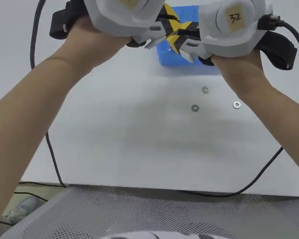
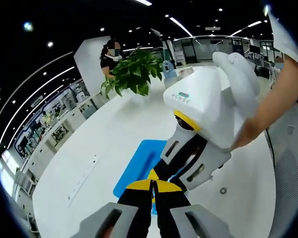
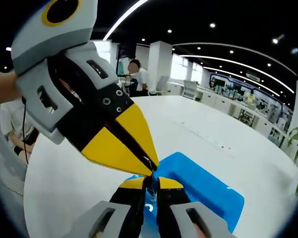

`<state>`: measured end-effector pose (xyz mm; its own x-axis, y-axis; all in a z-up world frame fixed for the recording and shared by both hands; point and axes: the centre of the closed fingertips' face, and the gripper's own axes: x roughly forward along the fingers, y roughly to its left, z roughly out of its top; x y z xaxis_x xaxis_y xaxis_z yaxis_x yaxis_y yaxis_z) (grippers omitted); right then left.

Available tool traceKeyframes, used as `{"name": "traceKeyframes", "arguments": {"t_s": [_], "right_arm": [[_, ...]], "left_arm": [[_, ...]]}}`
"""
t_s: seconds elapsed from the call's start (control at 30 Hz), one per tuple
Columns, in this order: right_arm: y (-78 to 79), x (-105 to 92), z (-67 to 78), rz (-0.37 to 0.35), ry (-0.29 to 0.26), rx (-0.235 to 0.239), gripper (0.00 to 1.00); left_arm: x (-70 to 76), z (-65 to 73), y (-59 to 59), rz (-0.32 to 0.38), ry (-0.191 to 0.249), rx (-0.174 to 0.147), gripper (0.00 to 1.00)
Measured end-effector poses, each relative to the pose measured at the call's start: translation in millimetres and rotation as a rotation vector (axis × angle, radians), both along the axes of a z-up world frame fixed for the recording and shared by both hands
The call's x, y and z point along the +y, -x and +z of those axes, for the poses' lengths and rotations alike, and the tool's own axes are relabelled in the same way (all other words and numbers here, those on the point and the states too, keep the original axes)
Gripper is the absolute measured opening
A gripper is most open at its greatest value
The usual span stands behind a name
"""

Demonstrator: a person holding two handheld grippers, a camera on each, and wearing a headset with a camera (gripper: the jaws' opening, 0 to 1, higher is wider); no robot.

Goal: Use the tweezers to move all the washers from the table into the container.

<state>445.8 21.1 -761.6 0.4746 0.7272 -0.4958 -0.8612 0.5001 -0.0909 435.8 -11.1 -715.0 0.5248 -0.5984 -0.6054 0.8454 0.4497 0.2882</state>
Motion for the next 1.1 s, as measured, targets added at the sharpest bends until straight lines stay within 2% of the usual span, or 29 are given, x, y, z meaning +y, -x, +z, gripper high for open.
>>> {"name": "traceKeyframes", "arguments": {"t_s": [0.33,0.4,0.47,0.57,0.63,0.7,0.8,0.93,1.1], "right_arm": [[-3.5,3.8,-7.8,0.007,0.012,0.017,0.05],[-3.8,2.0,-7.1,0.008,0.023,-0.002,0.05],[-1.6,0.3,-3.7,0.008,0.011,0.000,0.05],[-0.4,-3.6,1.5,-0.002,-0.020,0.016,0.07],[1.6,-9.2,9.8,-0.019,-0.038,0.007,0.08],[8.8,-15.1,21.8,-0.024,-0.060,0.007,0.09],[19.4,-23.7,34.5,-0.022,-0.067,-0.018,0.10],[37.9,-35.3,46.9,-0.035,-0.070,-0.035,0.10],[55.1,-49.6,54.6,-0.052,-0.092,-0.024,0.09]], "left_arm": [[0.9,-5.6,-2.7,-0.002,-0.011,0.009,0.00],[0.5,-4.1,-1.4,-0.002,-0.009,0.009,0.00],[0.2,0.2,0.7,0.001,-0.002,0.013,0.00],[-2.5,8.6,8.1,-0.013,-0.002,-0.003,0.00],[-4.7,14.8,12.7,-0.022,-0.005,-0.018,0.00],[-7.0,19.8,11.9,-0.034,0.001,-0.031,0.00],[-15.8,34.5,27.2,-0.058,0.017,-0.052,0.00],[-29.9,46.7,46.6,-0.090,0.024,-0.071,0.00],[-43.6,56.6,67.0,-0.128,0.037,-0.073,0.00]]}}
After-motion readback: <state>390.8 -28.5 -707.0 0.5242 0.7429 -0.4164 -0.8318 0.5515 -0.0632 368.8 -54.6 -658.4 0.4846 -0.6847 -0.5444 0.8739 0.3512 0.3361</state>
